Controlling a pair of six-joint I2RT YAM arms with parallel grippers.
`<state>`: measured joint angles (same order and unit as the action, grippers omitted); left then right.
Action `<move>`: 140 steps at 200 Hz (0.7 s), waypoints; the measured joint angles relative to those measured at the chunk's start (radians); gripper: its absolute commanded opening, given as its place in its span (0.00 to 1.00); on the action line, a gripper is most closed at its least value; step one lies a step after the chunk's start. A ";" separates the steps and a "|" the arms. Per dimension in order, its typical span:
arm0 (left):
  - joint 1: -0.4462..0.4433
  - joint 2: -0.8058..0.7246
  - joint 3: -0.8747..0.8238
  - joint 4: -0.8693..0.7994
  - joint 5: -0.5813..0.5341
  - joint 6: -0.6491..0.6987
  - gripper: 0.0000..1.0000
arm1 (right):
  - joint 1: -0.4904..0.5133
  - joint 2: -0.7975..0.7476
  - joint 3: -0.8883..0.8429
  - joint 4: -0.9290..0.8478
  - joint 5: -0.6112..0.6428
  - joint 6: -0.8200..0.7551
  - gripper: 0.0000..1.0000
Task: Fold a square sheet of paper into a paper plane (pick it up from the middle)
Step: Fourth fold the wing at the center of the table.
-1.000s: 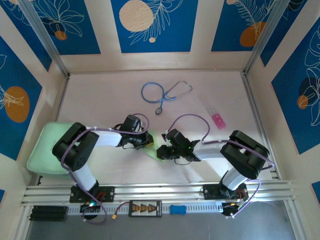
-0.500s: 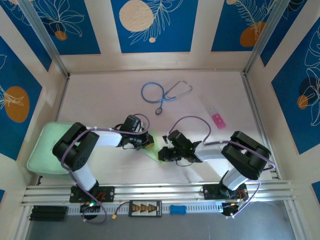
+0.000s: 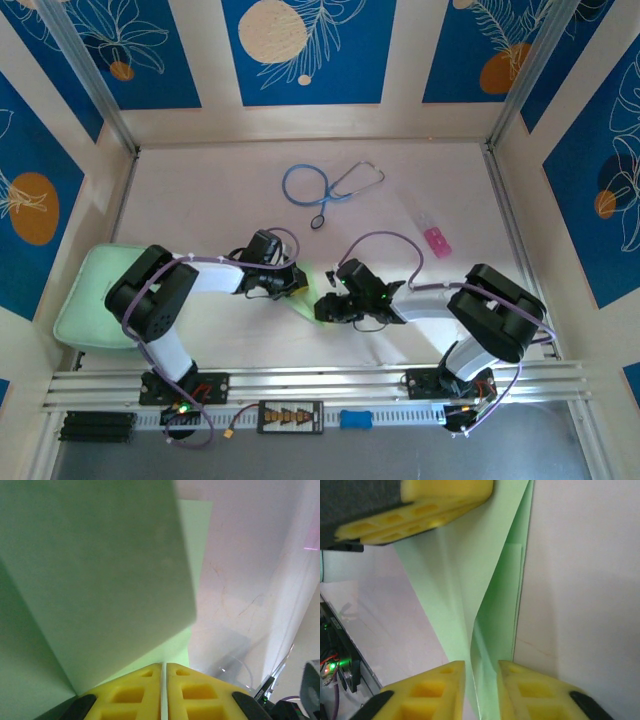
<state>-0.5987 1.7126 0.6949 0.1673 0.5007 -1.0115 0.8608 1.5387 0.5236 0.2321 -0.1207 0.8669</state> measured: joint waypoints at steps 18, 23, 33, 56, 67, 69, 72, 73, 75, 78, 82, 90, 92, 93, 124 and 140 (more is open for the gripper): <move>0.000 0.000 0.000 0.001 0.000 0.000 0.13 | -0.021 0.000 0.016 -0.002 -0.004 -0.001 0.28; 0.000 0.000 0.000 0.001 0.000 0.000 0.13 | -0.026 0.000 0.019 -0.002 -0.008 -0.001 0.28; 0.000 0.000 0.000 0.001 0.000 0.000 0.13 | -0.033 0.002 0.027 -0.001 -0.014 -0.001 0.28; 0.000 0.000 0.000 0.002 0.000 0.000 0.13 | -0.045 0.013 0.045 0.000 -0.020 0.005 0.28; 0.000 0.000 0.000 0.003 0.000 0.000 0.13 | -0.051 0.023 0.047 0.011 -0.026 0.008 0.27; 0.000 0.000 0.000 0.003 0.000 0.000 0.13 | -0.052 0.024 0.047 0.012 -0.027 0.010 0.27; 0.000 0.000 0.000 0.003 0.000 0.000 0.13 | -0.053 0.026 0.047 0.013 -0.027 0.011 0.27; 0.000 0.000 0.000 0.003 0.000 0.000 0.13 | -0.054 0.027 0.047 0.013 -0.029 0.011 0.27; 0.000 0.000 0.000 0.003 0.000 0.000 0.13 | -0.055 0.028 0.047 0.014 -0.031 0.011 0.27; 0.000 0.000 0.000 0.003 0.000 0.000 0.13 | -0.056 0.030 0.047 0.015 -0.032 0.015 0.27; 0.000 0.000 0.000 0.003 0.000 0.000 0.13 | -0.057 0.033 0.047 0.018 -0.036 0.016 0.27; 0.000 0.000 0.000 0.003 0.000 0.000 0.13 | -0.058 0.037 0.047 0.023 -0.040 0.019 0.26; 0.000 0.000 0.000 0.003 0.000 0.000 0.13 | -0.058 0.039 0.047 0.024 -0.042 0.021 0.26; 0.000 0.000 0.000 0.003 0.000 0.000 0.13 | -0.058 0.040 0.047 0.024 -0.042 0.022 0.26; 0.000 0.000 0.000 0.003 0.000 0.000 0.13 | -0.059 0.059 0.045 0.058 -0.065 0.037 0.19; 0.000 0.000 0.000 0.003 0.000 0.000 0.13 | -0.063 0.063 0.040 0.082 -0.077 0.042 0.19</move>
<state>-0.5987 1.7126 0.6945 0.1707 0.5007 -1.0119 0.7979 1.6012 0.5636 0.3145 -0.1982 0.9089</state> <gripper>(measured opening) 0.127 0.193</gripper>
